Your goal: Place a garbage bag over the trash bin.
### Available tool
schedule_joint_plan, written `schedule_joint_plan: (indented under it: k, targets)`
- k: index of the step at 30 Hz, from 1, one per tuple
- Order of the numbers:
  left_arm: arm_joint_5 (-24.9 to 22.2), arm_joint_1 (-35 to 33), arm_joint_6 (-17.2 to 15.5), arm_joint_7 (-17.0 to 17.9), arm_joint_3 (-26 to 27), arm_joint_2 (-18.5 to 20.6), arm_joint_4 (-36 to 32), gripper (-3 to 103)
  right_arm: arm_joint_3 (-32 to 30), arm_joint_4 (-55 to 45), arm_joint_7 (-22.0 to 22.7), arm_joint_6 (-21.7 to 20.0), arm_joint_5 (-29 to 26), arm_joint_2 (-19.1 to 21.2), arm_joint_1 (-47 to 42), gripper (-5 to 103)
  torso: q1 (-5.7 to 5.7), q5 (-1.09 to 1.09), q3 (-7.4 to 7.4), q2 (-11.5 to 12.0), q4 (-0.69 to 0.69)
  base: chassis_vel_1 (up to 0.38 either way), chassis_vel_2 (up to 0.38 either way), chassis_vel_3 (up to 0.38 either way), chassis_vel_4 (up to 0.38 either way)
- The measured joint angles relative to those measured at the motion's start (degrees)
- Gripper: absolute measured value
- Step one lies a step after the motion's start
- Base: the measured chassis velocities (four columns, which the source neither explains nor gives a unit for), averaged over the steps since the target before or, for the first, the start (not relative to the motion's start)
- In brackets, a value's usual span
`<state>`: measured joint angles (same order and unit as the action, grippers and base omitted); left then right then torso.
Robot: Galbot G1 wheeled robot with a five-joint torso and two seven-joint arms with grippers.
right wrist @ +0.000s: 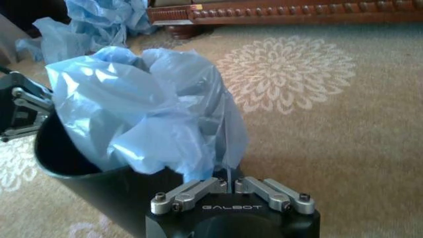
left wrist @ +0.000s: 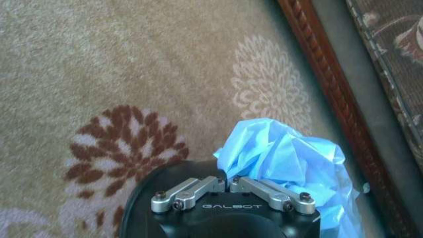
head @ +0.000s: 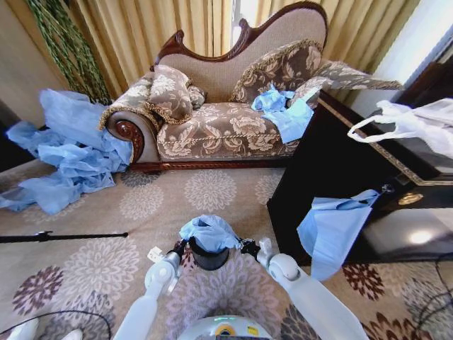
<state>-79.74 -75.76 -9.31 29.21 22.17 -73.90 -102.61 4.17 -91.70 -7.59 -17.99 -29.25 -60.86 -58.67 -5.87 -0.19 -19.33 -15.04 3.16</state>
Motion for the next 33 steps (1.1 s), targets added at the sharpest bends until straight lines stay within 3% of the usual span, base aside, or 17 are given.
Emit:
schedule_joint_plan:
  k: [13, 18, 23, 29, 33]
  targets:
    - [0.5, -2.3, -0.9, -0.7, -0.1, -0.1, -0.5, 0, -2.5, -5.4, 2.1, 0.8, 1.9, 0.9, -7.5, 0, 0.00, -0.01, 0.00, 0.0, 0.01, 0.000, 0.000, 0.000, 0.000]
    - [5.5, -3.1, -2.4, -3.4, -1.2, 0.1, -0.1, 0, -3.1, -5.5, 2.9, 2.7, 5.9, -0.1, -9.7, 0, 0.00, 0.00, 0.00, 0.0, 0.00, 0.000, 0.000, 0.000, 0.000]
    - [8.6, -4.7, -3.9, -5.4, -1.8, 0.4, -1.7, 0, -3.1, -7.6, 4.0, 2.7, 6.3, -0.4, -11.0, 0, 0.00, -0.01, -0.01, 0.0, -0.01, 0.000, 0.000, 0.000, 0.000]
    - [10.8, -5.6, -5.3, -4.8, -2.0, 0.3, -1.8, 0, -3.0, -7.7, 4.1, 3.1, 7.5, -0.7, -12.2, 0, 0.00, 0.00, 0.00, 0.0, 0.00, 0.000, 0.000, 0.000, 0.000]
    - [14.3, -5.2, -3.6, -4.9, -2.0, 0.0, 1.3, 0, -2.1, -7.3, 4.5, 3.7, 8.3, -1.6, -12.6, 0, 0.00, -0.02, -0.01, 0.0, 0.02, 0.000, 0.000, 0.000, 0.000]
